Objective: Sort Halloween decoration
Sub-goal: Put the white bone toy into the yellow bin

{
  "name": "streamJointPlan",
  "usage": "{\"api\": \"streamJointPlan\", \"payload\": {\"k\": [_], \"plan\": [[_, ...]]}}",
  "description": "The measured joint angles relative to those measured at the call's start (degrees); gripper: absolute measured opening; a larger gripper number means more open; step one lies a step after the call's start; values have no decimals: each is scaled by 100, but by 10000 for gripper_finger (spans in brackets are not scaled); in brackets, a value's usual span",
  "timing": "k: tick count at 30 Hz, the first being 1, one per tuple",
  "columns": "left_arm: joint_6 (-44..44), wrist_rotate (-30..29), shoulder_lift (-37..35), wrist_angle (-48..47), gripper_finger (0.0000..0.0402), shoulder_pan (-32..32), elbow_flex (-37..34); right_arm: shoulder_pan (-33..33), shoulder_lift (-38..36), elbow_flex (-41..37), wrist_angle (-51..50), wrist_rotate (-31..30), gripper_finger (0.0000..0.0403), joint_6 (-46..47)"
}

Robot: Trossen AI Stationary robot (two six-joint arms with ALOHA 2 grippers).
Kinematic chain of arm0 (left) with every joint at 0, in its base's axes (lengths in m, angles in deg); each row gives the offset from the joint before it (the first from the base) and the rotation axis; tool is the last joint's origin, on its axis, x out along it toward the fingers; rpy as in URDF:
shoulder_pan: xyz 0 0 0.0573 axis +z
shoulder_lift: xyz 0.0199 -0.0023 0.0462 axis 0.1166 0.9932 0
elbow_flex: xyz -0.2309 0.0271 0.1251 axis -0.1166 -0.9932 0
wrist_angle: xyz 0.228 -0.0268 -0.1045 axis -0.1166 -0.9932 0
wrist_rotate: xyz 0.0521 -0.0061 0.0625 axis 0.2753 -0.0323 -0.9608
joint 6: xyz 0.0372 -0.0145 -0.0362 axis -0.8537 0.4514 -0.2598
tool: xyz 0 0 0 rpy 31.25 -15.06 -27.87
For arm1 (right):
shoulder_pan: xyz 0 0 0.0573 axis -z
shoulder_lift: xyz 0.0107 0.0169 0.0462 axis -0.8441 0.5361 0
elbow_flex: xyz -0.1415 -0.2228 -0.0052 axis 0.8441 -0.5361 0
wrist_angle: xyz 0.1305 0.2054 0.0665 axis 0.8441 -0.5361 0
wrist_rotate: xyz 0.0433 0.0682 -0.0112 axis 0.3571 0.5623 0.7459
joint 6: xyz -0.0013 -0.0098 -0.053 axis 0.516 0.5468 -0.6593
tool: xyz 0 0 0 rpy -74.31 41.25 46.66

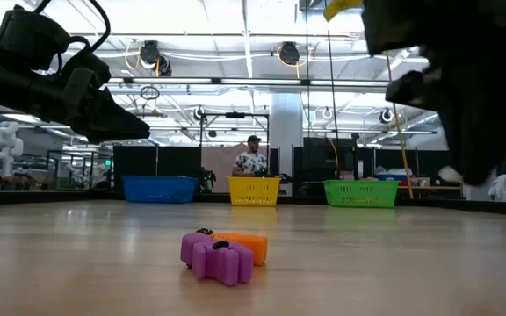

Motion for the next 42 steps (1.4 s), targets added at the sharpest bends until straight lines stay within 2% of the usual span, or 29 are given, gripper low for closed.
{"api": "streamJointPlan", "payload": {"k": [8, 14, 21, 27, 33, 42], "plan": [[4, 0, 0, -19, 170, -2, 0, 789, -641, 7, -15, -865, 0, -290], [6, 0, 0, -21, 170, 0, -1, 2077, -810, 15, 327, -1233, 0, -913], [6, 0, 0, -26, 170, 0, -1, 3696, -743, 15, 1645, -1147, 0, -2009], [4, 0, 0, -34, 170, 0, 0, 4765, -272, 150, 2318, -591, 0, -2567], [5, 0, 4, -39, 170, 0, -1, 5366, 441, 972, 2108, -404, 0, -2850], [8, 4, 7, -39, 170, 1, -2, 5800, 1320, 1897, 1700, 33, 0, -3057]]}}
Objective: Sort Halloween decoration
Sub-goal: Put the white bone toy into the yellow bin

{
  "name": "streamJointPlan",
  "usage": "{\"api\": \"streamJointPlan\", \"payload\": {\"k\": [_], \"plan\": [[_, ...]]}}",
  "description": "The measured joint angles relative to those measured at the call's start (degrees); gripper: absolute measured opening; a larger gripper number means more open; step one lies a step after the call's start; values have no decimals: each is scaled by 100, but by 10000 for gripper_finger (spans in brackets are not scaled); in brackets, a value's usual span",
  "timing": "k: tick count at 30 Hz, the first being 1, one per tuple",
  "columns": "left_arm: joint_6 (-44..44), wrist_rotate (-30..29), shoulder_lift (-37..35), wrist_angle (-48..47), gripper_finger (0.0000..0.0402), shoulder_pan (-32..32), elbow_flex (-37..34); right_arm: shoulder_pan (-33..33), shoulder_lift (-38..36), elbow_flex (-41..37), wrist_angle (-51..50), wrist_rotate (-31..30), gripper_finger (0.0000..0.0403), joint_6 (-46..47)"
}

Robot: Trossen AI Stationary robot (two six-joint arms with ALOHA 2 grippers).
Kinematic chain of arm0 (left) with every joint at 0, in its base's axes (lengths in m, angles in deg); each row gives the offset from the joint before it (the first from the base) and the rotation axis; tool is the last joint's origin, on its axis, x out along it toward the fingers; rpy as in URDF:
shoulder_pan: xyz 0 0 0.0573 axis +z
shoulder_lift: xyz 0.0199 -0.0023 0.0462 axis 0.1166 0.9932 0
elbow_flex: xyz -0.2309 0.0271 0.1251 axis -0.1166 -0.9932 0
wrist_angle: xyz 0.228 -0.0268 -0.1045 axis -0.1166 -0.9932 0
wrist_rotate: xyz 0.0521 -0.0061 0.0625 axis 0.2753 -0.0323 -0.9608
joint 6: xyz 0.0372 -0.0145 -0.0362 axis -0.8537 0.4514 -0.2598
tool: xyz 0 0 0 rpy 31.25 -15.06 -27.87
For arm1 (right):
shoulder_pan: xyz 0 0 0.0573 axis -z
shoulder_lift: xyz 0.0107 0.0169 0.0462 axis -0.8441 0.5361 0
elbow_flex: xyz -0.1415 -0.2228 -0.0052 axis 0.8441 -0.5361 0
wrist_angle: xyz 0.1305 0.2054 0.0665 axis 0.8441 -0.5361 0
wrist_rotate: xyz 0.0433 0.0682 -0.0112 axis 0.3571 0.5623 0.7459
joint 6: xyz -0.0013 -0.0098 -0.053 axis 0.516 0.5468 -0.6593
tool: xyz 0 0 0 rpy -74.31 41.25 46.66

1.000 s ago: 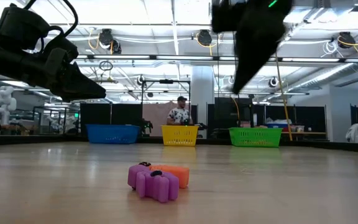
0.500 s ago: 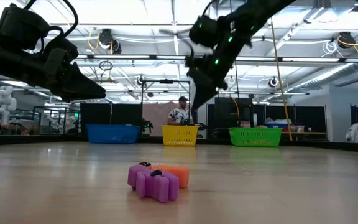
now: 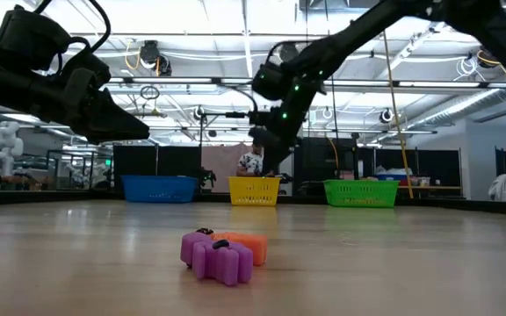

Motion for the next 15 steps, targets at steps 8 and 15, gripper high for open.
{"api": "streamJointPlan", "payload": {"k": [8, 15], "plan": [[-3, 293, 0, 3, 170, -3, 0, 98, 462, 262, -9, 139, 0, -131], [-7, 558, 0, 3, 170, -3, 0, 83, 423, 262, -10, 137, 57, -278]]}}
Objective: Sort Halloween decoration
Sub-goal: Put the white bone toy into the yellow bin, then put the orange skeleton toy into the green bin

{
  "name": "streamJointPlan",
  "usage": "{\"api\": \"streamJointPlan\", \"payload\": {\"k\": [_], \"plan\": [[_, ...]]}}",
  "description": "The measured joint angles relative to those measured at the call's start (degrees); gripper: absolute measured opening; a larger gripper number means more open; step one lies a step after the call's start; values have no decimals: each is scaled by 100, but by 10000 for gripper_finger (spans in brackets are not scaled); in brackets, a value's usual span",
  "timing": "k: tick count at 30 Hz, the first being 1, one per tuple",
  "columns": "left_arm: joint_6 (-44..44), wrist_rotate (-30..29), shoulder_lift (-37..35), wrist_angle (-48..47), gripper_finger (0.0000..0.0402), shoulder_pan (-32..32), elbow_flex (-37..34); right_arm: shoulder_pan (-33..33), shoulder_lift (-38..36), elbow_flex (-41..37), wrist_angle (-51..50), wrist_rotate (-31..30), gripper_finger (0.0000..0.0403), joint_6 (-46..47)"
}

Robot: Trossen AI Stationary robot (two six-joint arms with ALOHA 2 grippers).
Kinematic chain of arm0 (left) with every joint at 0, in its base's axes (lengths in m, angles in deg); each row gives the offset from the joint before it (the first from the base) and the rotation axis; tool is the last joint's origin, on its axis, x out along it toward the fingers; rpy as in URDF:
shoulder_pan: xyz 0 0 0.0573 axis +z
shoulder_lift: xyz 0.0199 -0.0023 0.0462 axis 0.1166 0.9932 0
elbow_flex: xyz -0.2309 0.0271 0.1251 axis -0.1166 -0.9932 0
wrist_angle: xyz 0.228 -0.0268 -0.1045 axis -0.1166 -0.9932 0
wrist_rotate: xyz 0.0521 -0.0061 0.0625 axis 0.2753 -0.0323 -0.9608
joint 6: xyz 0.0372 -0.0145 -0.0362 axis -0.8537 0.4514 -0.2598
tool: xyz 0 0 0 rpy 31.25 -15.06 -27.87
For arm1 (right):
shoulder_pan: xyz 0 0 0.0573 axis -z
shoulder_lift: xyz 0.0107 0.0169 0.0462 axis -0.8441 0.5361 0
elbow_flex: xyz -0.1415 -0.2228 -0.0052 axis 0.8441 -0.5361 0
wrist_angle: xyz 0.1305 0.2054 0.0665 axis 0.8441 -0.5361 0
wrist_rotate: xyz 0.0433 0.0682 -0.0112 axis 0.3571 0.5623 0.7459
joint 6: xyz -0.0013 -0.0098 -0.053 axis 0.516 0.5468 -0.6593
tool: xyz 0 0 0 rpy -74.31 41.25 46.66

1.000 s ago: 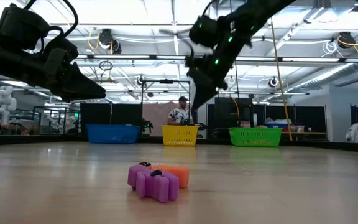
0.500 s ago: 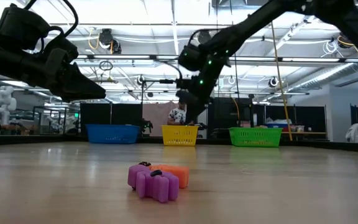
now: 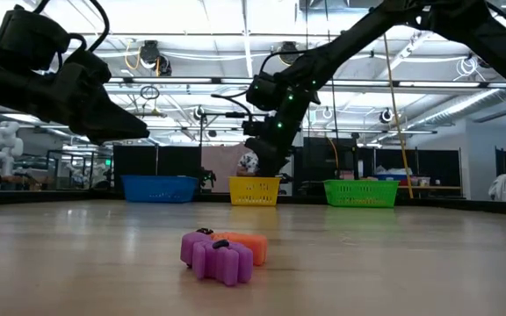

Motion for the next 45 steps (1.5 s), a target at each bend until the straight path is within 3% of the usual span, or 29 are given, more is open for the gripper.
{"api": "streamJointPlan", "payload": {"k": [4, 7, 10, 14, 18, 23, 29, 38, 45], "plan": [[0, 41, 0, -4, 170, 0, 0, -36, 9, 136, -309, -31, 107, -24], [-4, 94, 0, 0, 170, 0, 0, -133, -7, 250, -475, -231, 118, -160], [-4, 154, 0, 0, 170, 0, 0, -267, -134, 249, -466, -487, 89, -230], [-5, 168, 0, -2, 169, -2, 1, -419, -336, 251, -248, -472, 14, -369], [-7, 259, 0, -2, 141, -2, 2, -565, -385, 246, 218, -473, 9, -288], [-8, 333, 0, -2, 70, -2, 0, -829, -389, -168, 1407, -470, 1, -213], [-39, 528, 0, -4, 5, -7, 0, -1087, -449, -943, 2716, -473, 1, -23], [-46, 529, 33, -149, 1, -75, 65, -1346, -1359, -2758, 4801, -459, 0, 90], [-111, 564, 516, -493, 0, -690, 620, -1423, -2532, -4483, 5800, -463, 0, 337]]}}
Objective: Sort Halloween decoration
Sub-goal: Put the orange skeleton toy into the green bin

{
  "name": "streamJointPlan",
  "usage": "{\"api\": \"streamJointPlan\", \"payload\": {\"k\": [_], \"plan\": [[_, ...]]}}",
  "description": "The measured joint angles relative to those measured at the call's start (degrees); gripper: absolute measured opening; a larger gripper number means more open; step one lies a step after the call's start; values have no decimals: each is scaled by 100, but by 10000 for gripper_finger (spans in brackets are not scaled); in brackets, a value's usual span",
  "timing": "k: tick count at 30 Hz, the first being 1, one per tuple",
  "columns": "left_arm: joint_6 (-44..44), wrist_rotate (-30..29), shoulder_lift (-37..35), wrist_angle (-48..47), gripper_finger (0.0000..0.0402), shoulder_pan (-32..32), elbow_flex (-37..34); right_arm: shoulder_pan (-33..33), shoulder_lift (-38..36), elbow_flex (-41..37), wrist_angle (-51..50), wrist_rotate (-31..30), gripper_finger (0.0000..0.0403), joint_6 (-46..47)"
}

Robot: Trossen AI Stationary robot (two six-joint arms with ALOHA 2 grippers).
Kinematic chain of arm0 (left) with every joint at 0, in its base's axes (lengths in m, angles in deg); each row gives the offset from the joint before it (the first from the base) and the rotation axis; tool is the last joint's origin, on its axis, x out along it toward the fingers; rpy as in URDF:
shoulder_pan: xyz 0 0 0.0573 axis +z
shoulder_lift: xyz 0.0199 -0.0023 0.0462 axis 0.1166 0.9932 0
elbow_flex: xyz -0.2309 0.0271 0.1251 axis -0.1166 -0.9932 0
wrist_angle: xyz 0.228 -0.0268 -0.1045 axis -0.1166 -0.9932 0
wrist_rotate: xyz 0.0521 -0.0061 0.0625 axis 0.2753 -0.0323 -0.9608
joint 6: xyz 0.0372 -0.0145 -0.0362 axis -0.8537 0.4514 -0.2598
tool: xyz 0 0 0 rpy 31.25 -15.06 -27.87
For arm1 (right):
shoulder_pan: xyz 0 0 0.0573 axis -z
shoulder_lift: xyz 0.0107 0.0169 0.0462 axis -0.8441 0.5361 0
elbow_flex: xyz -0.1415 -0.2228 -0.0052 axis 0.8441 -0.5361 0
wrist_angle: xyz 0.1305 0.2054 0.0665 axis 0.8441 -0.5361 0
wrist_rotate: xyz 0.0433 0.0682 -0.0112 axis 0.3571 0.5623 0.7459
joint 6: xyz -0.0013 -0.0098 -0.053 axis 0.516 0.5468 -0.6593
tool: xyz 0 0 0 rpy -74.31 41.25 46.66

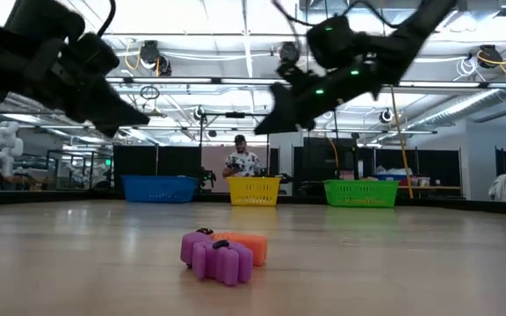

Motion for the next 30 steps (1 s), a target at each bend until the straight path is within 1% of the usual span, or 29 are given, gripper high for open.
{"api": "streamJointPlan", "payload": {"k": [4, 8, 11, 16, 18, 23, 28, 30], "plan": [[-94, -299, 606, 42, 0, -472, 424, -135, -670, -823, 127, -6, 0, 34], [-205, -636, 1361, 73, 0, -914, 857, -303, -1228, -1402, 148, -3, 0, 78], [-208, -753, 1894, 75, 0, -1170, 1220, -500, -1476, -1739, 335, -2, 0, -121], [-193, -746, 2644, 66, 0, -1566, 1797, -777, -1641, -2260, 1068, 10, 0, -542], [-193, -737, 2906, 65, 0, -1708, 2005, -794, -1650, -2356, 1261, -5, 0, -617], [-59, -543, 3582, 47, 0, -1972, 2518, -794, -1695, -2397, 1269, -3, 0, -635], [8, -131, 4314, 50, 0, -2155, 3011, -794, -1693, -2397, 1259, -4, 0, -641], [69, -54, 4584, 23, 1, -2232, 3176, -793, -1693, -2397, 1271, -4, 0, -641]]}}
